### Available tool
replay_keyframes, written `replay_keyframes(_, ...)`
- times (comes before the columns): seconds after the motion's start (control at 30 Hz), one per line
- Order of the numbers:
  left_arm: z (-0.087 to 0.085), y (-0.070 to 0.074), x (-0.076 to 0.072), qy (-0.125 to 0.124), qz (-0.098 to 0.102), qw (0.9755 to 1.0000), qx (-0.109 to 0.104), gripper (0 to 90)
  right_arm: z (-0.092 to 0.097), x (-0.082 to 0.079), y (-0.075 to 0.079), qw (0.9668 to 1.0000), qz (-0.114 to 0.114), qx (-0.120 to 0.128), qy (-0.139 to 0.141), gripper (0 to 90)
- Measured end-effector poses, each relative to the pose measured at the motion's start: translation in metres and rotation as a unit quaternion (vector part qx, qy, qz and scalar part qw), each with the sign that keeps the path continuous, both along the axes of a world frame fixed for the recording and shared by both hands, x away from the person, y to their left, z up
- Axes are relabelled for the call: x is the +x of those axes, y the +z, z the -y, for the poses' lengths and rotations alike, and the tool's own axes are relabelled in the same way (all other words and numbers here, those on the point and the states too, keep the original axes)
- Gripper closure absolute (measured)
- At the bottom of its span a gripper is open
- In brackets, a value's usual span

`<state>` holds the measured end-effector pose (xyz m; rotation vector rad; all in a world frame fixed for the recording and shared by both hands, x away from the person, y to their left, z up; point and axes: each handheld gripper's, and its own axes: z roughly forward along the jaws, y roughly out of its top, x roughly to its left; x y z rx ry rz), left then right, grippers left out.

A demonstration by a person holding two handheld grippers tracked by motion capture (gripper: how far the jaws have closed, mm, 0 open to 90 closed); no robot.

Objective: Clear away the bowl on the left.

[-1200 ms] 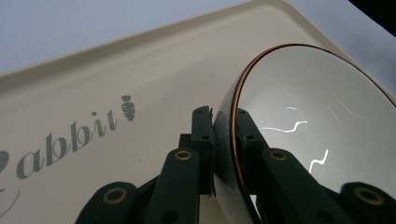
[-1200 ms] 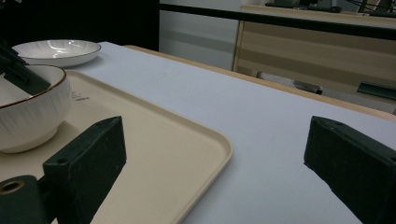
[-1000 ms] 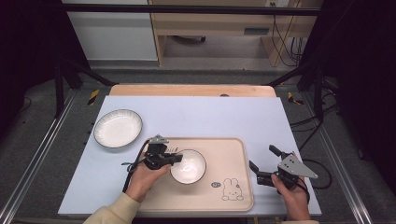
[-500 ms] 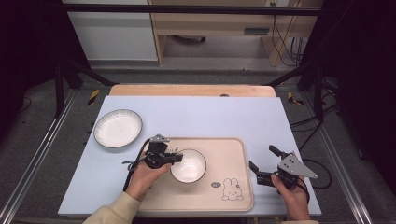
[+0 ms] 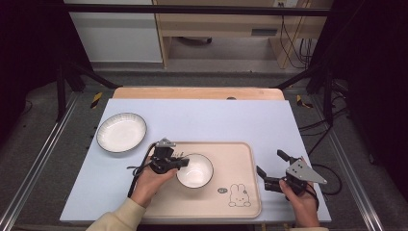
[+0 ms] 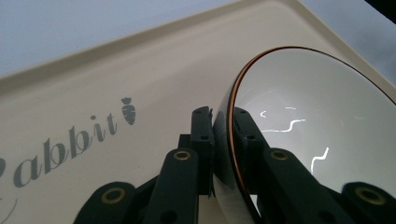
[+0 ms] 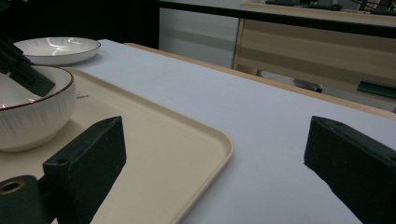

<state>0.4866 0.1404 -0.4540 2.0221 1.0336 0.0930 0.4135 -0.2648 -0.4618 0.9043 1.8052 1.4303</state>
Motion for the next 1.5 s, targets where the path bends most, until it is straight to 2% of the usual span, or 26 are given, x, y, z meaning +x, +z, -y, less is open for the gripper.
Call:
replay_keyframes(0.17,0.0,0.0,0.0,-0.003,0.006,1.0,0.003,80.3,0.0,0.0,0.0,1.0,-0.001,0.0,0.0,5.8)
replay_keyframes(0.27,0.001,0.002,-0.003,-0.007,0.01,0.9999,0.007,74.9,0.0,0.0,0.0,1.0,0.0,0.0,0.001,5.8)
replay_keyframes(0.33,0.002,0.005,-0.004,-0.012,0.023,0.9995,0.019,70.4,0.0,0.0,0.0,1.0,0.0,0.002,0.0,5.8)
replay_keyframes(0.43,0.002,0.009,-0.007,-0.015,0.045,0.9986,0.023,64.2,0.0,0.0,0.0,1.0,-0.001,0.002,0.0,5.8)
replay_keyframes(0.67,-0.005,0.013,-0.008,-0.019,0.075,0.9968,0.019,43.8,0.0,0.0,0.0,1.0,0.0,0.003,-0.001,5.8)
replay_keyframes(0.77,-0.009,0.015,-0.009,-0.017,0.084,0.9963,0.01,33.4,0.0,-0.001,0.001,1.0,0.0,0.004,-0.002,5.8)
replay_keyframes(0.9,-0.017,0.02,-0.012,-0.023,0.119,0.9926,0.012,22.2,0.0,-0.001,0.001,1.0,0.0,0.005,-0.002,5.7)
replay_keyframes(0.97,-0.021,0.02,-0.014,-0.033,0.126,0.9915,0.004,16.9,0.0,-0.001,0.001,1.0,0.0,0.007,-0.002,5.8)
replay_keyframes(1.13,-0.029,0.018,-0.02,-0.041,0.145,0.9885,-0.008,13.5,0.001,-0.001,0.002,1.0,0.001,0.008,-0.003,5.7)
replay_keyframes(1.2,-0.033,0.019,-0.024,-0.041,0.159,0.9864,-0.01,13.4,0.001,-0.001,0.002,0.9999,0.001,0.01,-0.004,5.7)
replay_keyframes(1.3,-0.04,0.021,-0.028,-0.043,0.167,0.9847,-0.023,12.2,0.002,-0.001,0.002,0.9999,0.002,0.012,-0.005,5.7)
replay_keyframes(1.37,-0.044,0.022,-0.03,-0.046,0.176,0.9828,-0.033,11.8,0.002,-0.001,0.002,0.9999,0.003,0.012,-0.005,5.7)
replay_keyframes(1.43,-0.05,0.022,-0.033,-0.042,0.172,0.9837,-0.032,11.1,0.003,-0.002,0.003,0.9999,0.004,0.014,-0.007,5.7)
replay_keyframes(1.5,-0.054,0.022,-0.035,-0.04,0.173,0.9835,-0.033,10.9,0.003,-0.002,0.003,0.9998,0.004,0.015,-0.008,5.7)
